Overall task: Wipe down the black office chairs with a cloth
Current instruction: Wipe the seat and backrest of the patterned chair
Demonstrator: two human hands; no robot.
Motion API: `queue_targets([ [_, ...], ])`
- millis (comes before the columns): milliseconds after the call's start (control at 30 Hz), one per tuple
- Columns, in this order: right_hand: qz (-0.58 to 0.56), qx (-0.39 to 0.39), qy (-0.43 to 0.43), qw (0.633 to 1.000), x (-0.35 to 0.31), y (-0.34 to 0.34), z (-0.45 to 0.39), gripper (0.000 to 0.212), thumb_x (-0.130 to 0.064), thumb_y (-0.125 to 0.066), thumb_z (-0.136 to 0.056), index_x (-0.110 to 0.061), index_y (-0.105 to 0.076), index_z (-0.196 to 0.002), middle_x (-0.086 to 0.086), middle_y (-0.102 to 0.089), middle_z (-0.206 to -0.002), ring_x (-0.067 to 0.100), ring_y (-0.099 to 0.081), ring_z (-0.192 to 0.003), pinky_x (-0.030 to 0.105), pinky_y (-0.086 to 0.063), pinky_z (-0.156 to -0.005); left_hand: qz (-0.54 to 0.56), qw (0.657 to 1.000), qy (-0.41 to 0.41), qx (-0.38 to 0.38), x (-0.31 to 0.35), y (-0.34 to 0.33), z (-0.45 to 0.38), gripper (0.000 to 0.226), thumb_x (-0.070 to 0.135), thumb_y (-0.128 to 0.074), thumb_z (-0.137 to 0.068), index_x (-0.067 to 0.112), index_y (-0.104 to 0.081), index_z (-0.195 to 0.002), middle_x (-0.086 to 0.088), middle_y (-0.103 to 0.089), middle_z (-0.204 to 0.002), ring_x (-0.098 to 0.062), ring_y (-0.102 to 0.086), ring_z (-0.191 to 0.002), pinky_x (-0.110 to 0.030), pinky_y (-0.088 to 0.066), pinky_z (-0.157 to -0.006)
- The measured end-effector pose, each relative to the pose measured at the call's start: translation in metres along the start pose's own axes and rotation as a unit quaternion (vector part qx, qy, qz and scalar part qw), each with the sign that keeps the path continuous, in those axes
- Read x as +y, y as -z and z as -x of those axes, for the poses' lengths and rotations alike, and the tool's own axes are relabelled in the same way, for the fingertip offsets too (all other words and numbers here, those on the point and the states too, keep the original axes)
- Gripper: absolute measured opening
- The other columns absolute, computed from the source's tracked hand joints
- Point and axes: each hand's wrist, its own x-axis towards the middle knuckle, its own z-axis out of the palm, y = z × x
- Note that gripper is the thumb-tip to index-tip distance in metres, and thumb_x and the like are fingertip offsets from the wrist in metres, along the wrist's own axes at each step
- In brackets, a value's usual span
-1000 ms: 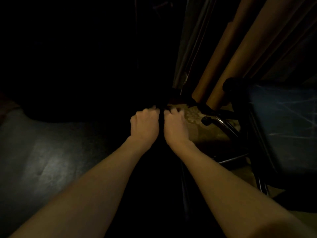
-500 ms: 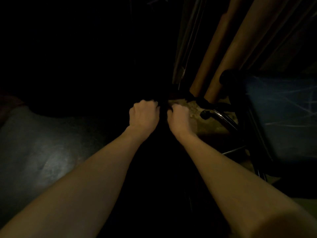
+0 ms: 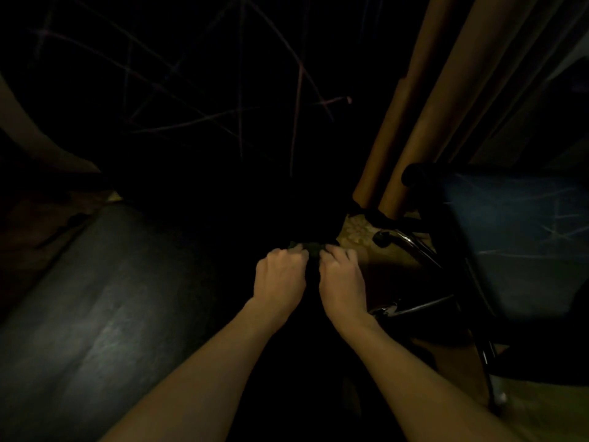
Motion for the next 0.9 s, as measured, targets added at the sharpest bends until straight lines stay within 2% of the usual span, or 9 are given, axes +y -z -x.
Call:
queue_targets([
  [100,0.016,-0.016,-0.014,1.000,-0.014,0.004,-0.019,0.036,-0.006,-0.047,-0.096,-0.007,-0.055,-0.131,0.006,-0.049,-0.137,0.026,-0.038,-0.124,0.029,-0.043,-0.094,-0.029,1.000,-0.002,-0.003,-0.010,0.001,-0.020,0.018,0.010,-0.049,-0.099,0.016,-0.065,-0.105,-0.001,-0.066,-0.108,-0.021,-0.064,-0.092,-0.029,-0.048,-0.060],
  [167,0.032,-0.023,-0.033,0.999,-0.027,0.003,-0.032,0.033,-0.003,-0.044,-0.095,-0.007,-0.057,-0.125,0.009,-0.051,-0.132,0.028,-0.038,-0.122,0.031,-0.043,-0.091,-0.043,0.999,0.006,-0.002,-0.021,0.002,-0.033,0.019,0.010,-0.048,-0.098,0.018,-0.065,-0.106,0.000,-0.067,-0.103,-0.021,-0.065,-0.090,-0.028,-0.039,-0.057],
  [367,0.069,-0.040,-0.062,0.995,-0.073,-0.014,-0.065,0.030,-0.005,-0.046,-0.095,-0.007,-0.058,-0.123,0.013,-0.050,-0.133,0.035,-0.035,-0.130,0.036,-0.044,-0.093,-0.048,0.998,0.023,-0.014,-0.073,0.012,-0.055,0.022,0.011,-0.048,-0.097,0.018,-0.066,-0.107,-0.005,-0.067,-0.102,-0.024,-0.066,-0.093,-0.029,-0.040,-0.062],
  [600,0.080,-0.043,-0.028,0.996,-0.171,-0.051,-0.089,0.021,-0.007,-0.047,-0.096,-0.009,-0.060,-0.113,0.012,-0.059,-0.120,0.031,-0.048,-0.116,0.033,-0.043,-0.091,-0.038,0.997,0.063,-0.001,-0.175,0.033,-0.044,0.023,0.013,-0.049,-0.098,0.019,-0.067,-0.111,-0.007,-0.066,-0.103,-0.026,-0.065,-0.093,-0.031,-0.039,-0.062],
  [767,0.065,-0.034,0.032,0.997,-0.251,-0.087,-0.096,0.017,-0.004,-0.049,-0.094,-0.008,-0.063,-0.102,0.012,-0.060,-0.112,0.033,-0.050,-0.110,0.036,-0.044,-0.081,-0.057,0.992,0.111,0.012,-0.255,0.060,-0.017,0.026,0.014,-0.045,-0.097,0.016,-0.066,-0.112,-0.014,-0.064,-0.106,-0.036,-0.061,-0.100,-0.036,-0.035,-0.066],
  [833,0.055,-0.033,0.059,0.996,-0.282,-0.103,-0.097,0.020,-0.004,-0.048,-0.093,-0.008,-0.063,-0.105,0.013,-0.060,-0.114,0.034,-0.048,-0.114,0.037,-0.044,-0.081,-0.067,0.989,0.127,0.019,-0.285,0.070,-0.003,0.026,0.014,-0.045,-0.097,0.017,-0.066,-0.112,-0.015,-0.063,-0.105,-0.038,-0.061,-0.100,-0.038,-0.036,-0.066],
  [900,0.040,-0.032,0.082,0.995,-0.312,-0.119,-0.098,0.027,-0.005,-0.047,-0.094,-0.008,-0.061,-0.117,0.012,-0.057,-0.124,0.035,-0.043,-0.121,0.038,-0.045,-0.086,-0.083,0.985,0.149,0.028,-0.312,0.080,0.011,0.026,0.015,-0.045,-0.099,0.017,-0.067,-0.112,-0.016,-0.063,-0.103,-0.039,-0.061,-0.099,-0.041,-0.042,-0.069],
])
